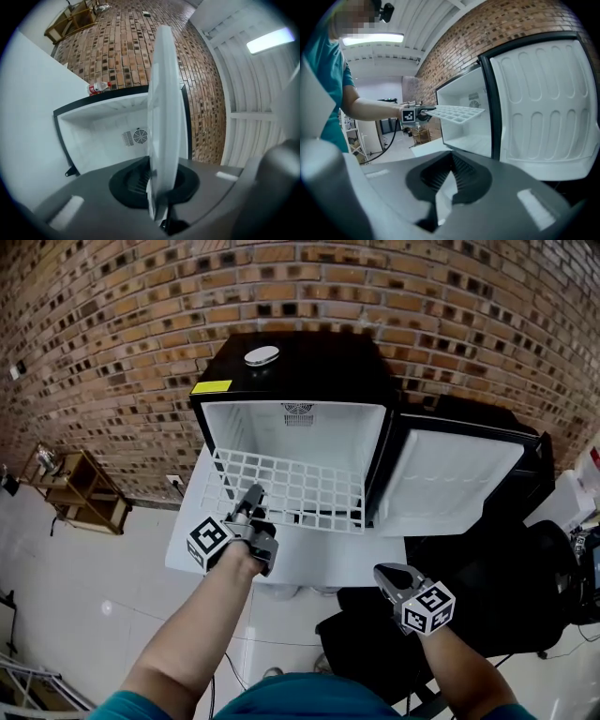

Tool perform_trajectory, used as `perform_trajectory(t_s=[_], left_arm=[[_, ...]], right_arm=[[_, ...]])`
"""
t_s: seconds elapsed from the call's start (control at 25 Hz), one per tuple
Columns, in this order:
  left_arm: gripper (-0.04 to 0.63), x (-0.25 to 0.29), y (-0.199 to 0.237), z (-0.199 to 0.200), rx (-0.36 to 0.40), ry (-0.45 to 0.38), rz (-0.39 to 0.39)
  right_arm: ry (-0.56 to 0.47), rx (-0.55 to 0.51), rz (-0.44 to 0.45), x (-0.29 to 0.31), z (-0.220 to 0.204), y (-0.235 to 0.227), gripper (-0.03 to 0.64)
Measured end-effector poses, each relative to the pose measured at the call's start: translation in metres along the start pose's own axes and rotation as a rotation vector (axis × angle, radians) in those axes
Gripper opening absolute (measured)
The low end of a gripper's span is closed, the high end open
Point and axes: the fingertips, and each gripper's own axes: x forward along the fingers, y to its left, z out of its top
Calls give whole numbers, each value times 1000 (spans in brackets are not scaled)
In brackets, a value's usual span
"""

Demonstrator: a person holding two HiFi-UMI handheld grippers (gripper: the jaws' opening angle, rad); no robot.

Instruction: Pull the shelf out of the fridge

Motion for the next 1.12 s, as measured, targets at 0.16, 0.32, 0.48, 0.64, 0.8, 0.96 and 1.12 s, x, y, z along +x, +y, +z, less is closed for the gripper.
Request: perform_trajectory(t_s=[0.16,0.32,0.48,0.64,0.8,0.96,1.12], left_arm=[[5,-32,6,5,-12,42,7],[5,-63,1,10,-18,88,-2],[5,-85,-14,13,-23,124,-34],[5,-109,-32,8,-38,138,-64],[5,-134,-39,-8,-33,131,-63],[5,-165,-48,-30,-20,106,-52],[5,-207,-61,-70,-20,75,-46]], right_arm=[[-12,-3,-49,-4,7,19,3],[-37,-25,-80,-11,20,49,3],[-61,-38,-109,-25,31,82,3],[-62,-33,-122,-45,27,110,3],[-69,-38,-122,-70,22,118,3],[-88,-46,-96,-103,16,129,3],[-101,-51,-44,-144,3,147,3]])
